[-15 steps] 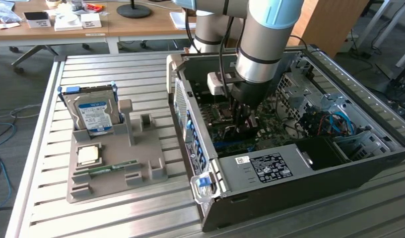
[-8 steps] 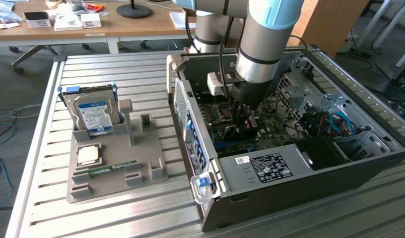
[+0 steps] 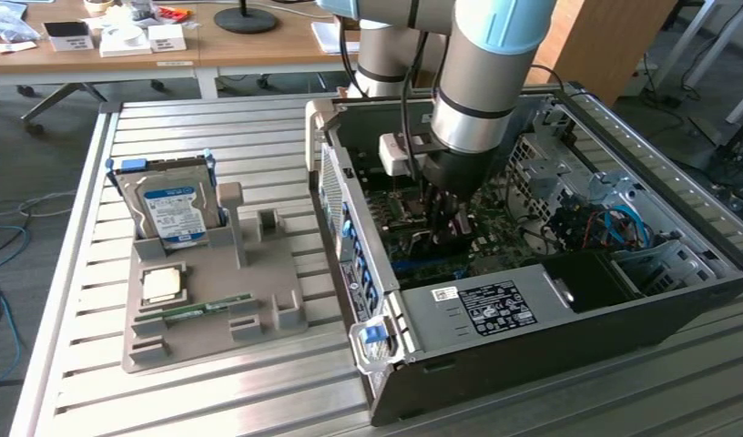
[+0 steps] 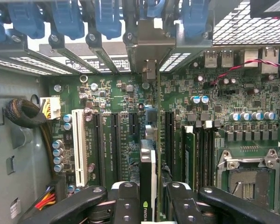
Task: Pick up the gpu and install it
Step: 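Insert the gpu into the slot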
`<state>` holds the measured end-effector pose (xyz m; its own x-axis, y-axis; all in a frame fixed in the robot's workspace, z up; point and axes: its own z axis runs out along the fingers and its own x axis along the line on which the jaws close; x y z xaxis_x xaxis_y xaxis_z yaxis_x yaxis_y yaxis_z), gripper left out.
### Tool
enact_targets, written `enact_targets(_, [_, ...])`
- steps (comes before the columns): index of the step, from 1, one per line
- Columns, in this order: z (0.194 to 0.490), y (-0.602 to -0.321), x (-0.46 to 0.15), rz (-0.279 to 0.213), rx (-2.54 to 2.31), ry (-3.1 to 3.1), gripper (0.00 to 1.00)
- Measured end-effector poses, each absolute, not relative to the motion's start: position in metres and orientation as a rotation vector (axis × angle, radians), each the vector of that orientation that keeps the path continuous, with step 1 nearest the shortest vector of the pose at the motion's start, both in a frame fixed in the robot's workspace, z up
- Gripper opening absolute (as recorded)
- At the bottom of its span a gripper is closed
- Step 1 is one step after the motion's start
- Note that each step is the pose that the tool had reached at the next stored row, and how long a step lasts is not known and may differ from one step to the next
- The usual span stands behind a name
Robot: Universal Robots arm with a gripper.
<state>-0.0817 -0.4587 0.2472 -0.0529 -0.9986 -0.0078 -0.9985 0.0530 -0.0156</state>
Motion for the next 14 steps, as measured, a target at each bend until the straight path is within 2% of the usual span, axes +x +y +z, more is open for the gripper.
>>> enact_targets(14, [0.2452,-0.4585,-0.0819,-0.009,-2.15,2.267,0.27])
